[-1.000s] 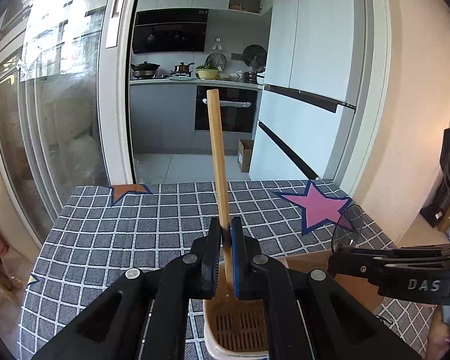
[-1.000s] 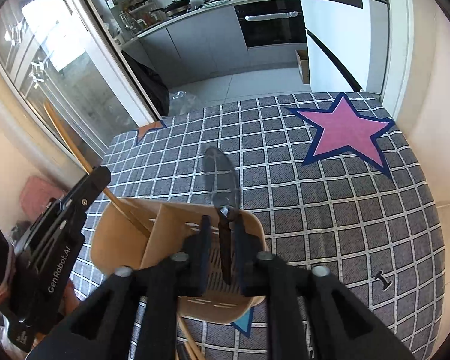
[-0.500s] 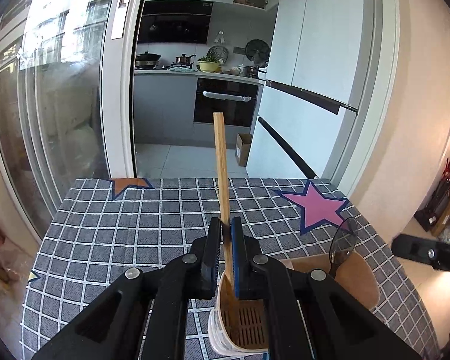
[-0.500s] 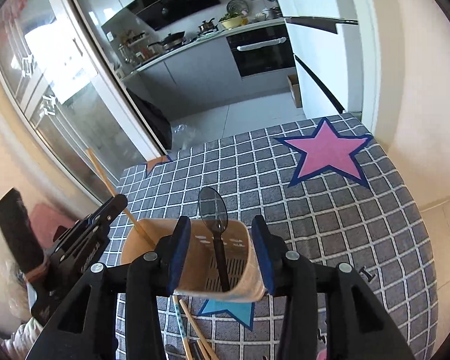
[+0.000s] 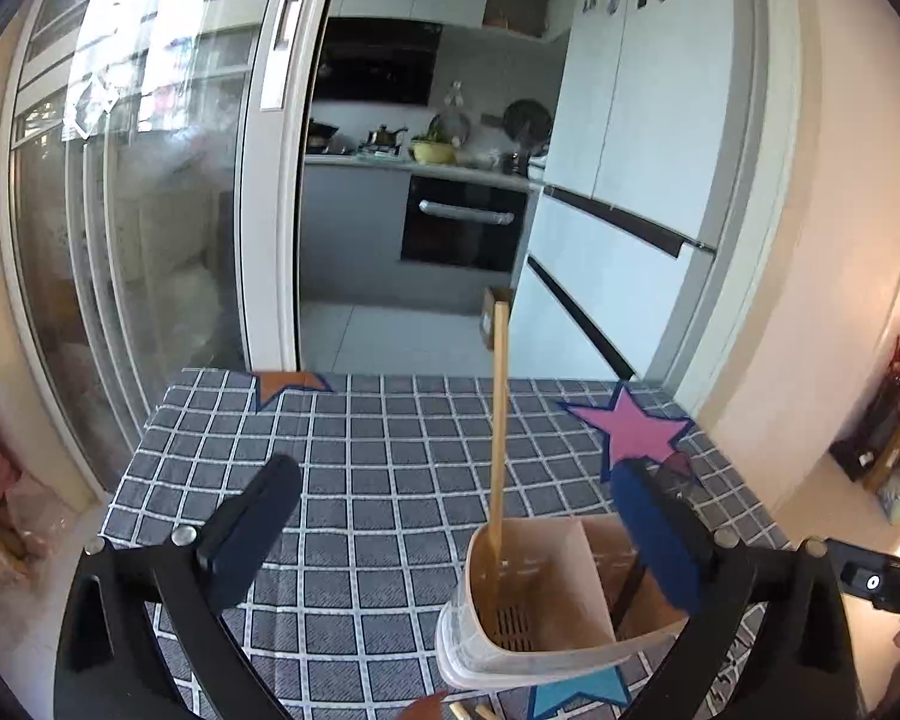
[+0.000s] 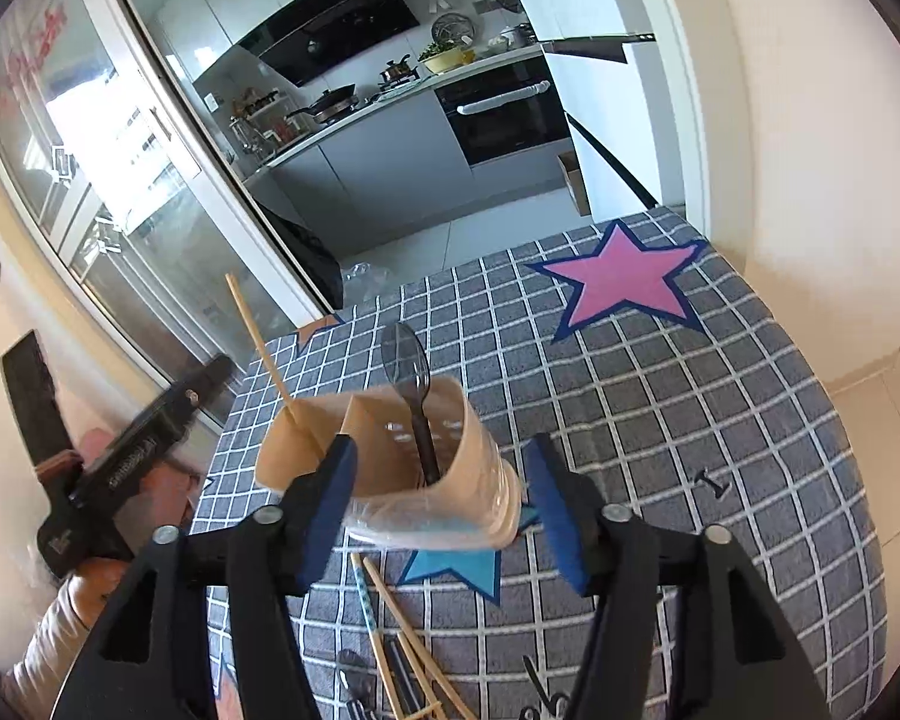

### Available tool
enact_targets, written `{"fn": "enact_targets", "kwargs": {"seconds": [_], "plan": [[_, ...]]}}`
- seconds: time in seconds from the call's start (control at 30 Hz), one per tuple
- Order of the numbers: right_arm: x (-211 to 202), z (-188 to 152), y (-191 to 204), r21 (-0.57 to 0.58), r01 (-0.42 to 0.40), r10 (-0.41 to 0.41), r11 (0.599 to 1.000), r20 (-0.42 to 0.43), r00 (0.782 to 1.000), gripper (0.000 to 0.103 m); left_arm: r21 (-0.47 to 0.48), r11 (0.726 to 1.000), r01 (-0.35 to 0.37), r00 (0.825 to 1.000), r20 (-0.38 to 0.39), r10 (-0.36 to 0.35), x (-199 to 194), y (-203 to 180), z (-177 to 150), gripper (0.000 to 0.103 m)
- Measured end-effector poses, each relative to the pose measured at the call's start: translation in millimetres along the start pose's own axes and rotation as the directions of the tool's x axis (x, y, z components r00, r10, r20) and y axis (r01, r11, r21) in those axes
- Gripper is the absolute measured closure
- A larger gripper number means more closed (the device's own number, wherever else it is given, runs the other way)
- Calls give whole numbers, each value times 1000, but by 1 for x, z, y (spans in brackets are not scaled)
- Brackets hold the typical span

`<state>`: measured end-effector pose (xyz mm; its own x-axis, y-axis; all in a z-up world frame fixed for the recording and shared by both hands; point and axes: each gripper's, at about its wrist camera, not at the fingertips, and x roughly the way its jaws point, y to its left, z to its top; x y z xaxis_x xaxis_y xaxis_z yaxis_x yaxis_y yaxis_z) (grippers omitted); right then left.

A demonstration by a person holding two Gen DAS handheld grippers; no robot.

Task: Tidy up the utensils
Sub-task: 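Drop the spoon into the holder with the right tool while the left tool releases the chopstick into it, then move both tools back down to the utensil pile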

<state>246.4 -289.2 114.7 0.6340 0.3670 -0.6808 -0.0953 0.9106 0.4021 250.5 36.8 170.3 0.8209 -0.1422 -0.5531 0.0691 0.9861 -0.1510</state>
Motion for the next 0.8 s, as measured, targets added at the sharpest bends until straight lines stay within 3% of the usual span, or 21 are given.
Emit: {"fn": "enact_targets", "kwargs": {"seconds": [0.1, 0.13, 0.23, 0.3, 0.4, 0.6, 0.7, 0.8], "plan": [[-5, -11, -2, 17, -12, 12, 1000, -5, 1000, 27, 14, 1000, -7, 1000, 10, 7, -4, 1, -14, 0], [-6, -16, -3, 25, -22, 23, 999, -12, 1000, 17, 26, 1000, -13, 1000, 13, 13, -7, 0, -19, 0], [-10, -32, -4, 35, -43, 44, 998, -31, 999, 0, 77, 997, -21, 1000, 3, 21, -14, -1, -44, 0], [-12, -44, -6, 32, -43, 45, 999, -55, 997, 0, 103, 995, -18, 999, -38, 22, -14, 1, -62, 0], [-10, -65, -6, 23, -23, 26, 999, -127, 992, 0, 132, 990, 43, 987, -159, -22, -8, 5, -100, 0], [-1, -115, -20, 51, 51, -37, 997, -254, 967, 0, 220, 968, 119, 932, -361, -33, -8, 0, -194, 0], [-1, -134, -27, 49, 84, -66, 995, -285, 956, 0, 271, 951, 148, 915, -403, -27, -15, -12, -226, 0], [1, -154, -36, 97, 83, -47, 992, -326, 944, 0, 285, 945, 164, 908, -419, -31, -23, -16, -246, 0]]}}
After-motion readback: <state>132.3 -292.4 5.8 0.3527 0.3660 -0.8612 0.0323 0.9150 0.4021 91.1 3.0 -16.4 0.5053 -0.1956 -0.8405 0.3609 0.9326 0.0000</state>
